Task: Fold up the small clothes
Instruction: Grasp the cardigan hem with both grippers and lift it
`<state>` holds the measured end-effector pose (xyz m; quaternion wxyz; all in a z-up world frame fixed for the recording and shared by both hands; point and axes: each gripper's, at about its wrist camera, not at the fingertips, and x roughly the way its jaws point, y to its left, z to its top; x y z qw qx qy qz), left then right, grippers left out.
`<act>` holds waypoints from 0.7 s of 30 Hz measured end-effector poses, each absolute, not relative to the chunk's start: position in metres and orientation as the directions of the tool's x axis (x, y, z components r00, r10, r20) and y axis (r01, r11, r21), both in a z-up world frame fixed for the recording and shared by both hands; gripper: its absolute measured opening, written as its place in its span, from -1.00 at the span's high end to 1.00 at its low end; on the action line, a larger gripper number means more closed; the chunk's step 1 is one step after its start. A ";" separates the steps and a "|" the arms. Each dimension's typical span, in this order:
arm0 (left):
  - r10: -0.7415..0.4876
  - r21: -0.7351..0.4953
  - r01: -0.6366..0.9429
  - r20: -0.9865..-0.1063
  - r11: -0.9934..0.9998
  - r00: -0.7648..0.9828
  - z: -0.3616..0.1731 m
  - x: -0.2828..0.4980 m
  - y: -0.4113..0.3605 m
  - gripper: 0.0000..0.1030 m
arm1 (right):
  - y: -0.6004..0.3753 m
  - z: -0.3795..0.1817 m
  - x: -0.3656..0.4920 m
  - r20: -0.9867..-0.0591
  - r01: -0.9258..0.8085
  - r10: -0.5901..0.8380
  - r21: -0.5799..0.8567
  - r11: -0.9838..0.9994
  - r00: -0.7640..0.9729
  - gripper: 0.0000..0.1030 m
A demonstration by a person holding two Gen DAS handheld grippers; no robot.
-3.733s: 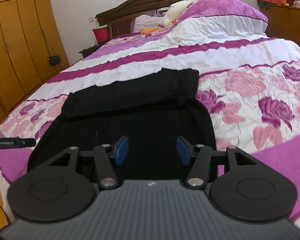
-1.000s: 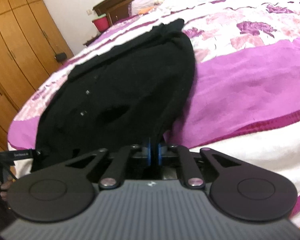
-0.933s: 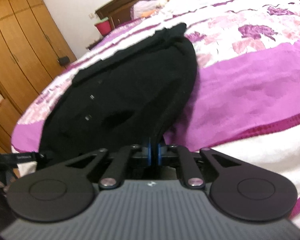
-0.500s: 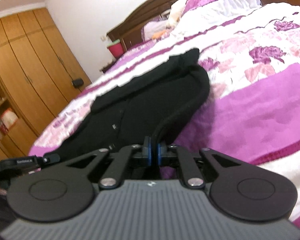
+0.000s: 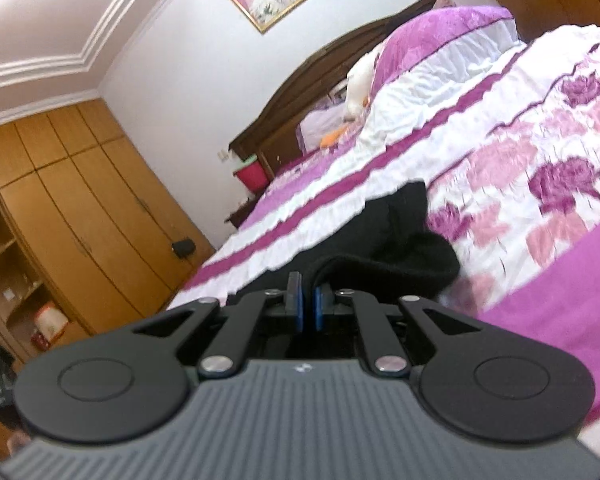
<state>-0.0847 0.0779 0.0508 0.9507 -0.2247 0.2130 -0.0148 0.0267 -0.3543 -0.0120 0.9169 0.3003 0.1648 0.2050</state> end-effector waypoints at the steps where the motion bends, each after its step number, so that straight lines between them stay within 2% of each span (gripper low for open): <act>1: -0.123 -0.443 -0.069 -0.391 0.894 0.912 0.054 -0.081 0.079 0.87 | -0.354 -0.009 0.032 -0.171 -0.279 0.472 0.618 0.735 0.865 0.83; 5: -0.091 -0.501 -0.113 -0.364 0.858 0.927 0.068 -0.061 0.087 0.87 | -0.351 0.005 0.057 -0.139 -0.286 0.457 0.612 0.737 0.878 0.83; 13: -0.025 -0.592 -0.219 -0.375 0.776 0.927 0.084 -0.002 0.111 0.87 | -0.344 0.027 0.104 -0.063 -0.289 0.408 0.608 0.739 0.911 0.83; 21: 0.015 -0.568 -0.271 -0.414 0.777 0.910 0.077 0.075 0.122 0.87 | -0.328 0.027 0.154 -0.060 -0.260 0.348 0.552 0.793 0.936 0.83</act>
